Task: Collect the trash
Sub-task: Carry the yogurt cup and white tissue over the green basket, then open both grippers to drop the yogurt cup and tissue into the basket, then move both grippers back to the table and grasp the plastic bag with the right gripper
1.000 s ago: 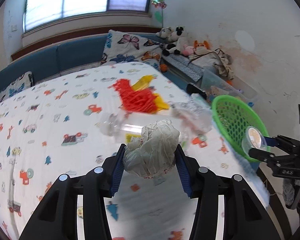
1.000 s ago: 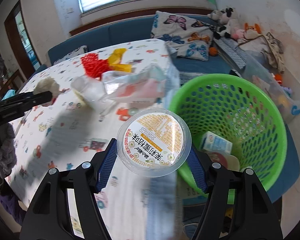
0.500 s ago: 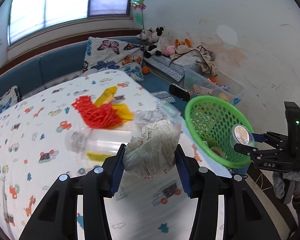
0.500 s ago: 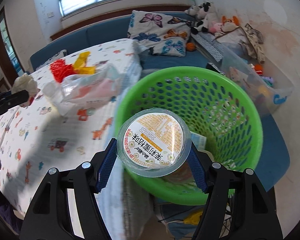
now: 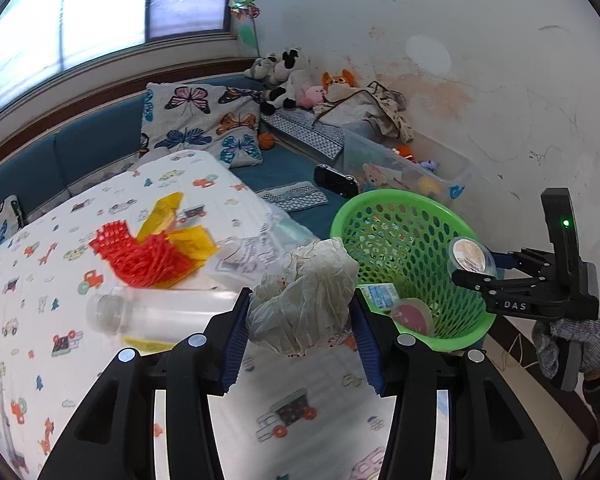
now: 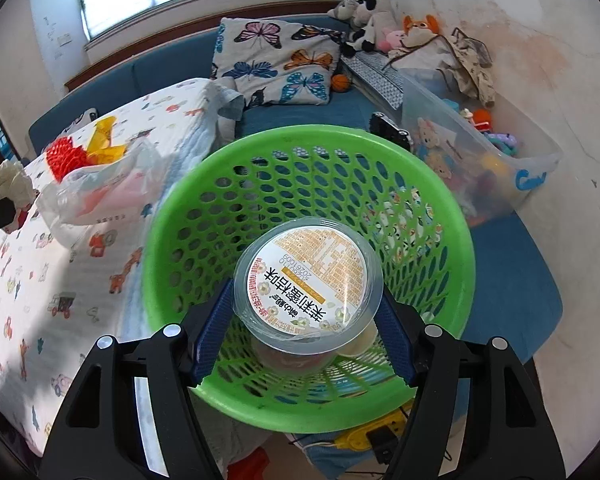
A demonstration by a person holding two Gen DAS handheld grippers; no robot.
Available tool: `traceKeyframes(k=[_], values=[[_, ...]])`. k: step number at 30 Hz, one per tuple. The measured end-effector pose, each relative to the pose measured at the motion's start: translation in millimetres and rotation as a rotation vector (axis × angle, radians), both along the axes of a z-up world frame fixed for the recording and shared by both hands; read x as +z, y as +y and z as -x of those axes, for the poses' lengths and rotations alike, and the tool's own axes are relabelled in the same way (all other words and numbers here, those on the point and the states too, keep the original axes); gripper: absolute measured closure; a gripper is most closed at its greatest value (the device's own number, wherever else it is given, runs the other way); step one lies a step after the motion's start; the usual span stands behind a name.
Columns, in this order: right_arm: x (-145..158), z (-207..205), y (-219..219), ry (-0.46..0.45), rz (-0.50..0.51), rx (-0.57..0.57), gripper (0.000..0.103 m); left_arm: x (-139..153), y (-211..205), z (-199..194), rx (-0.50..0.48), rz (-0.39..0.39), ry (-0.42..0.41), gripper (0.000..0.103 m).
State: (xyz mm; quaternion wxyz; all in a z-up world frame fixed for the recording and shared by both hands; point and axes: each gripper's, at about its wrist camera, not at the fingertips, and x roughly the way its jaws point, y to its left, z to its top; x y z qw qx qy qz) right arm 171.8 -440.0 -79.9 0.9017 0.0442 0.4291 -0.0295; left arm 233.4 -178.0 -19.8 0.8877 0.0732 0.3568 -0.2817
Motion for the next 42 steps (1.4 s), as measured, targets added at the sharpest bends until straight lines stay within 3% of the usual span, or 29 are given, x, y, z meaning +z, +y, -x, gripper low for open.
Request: traceKeyframes(k=[16, 30, 42], values=[[1, 10, -18, -0.011, -0.016, -0.013, 0.031, -2, -59, -5, -0.090, -0.014, 0.010, 0.056], [3, 26, -27, -0.023, -0.037, -0.017, 0.031, -28, -111, -17, -0.142, -0.065, 0.081, 0.052], [0, 33, -36, -0.022, -0.073, -0.032, 0.030, -36, -120, -20, -0.131, -0.062, 0.097, 0.032]])
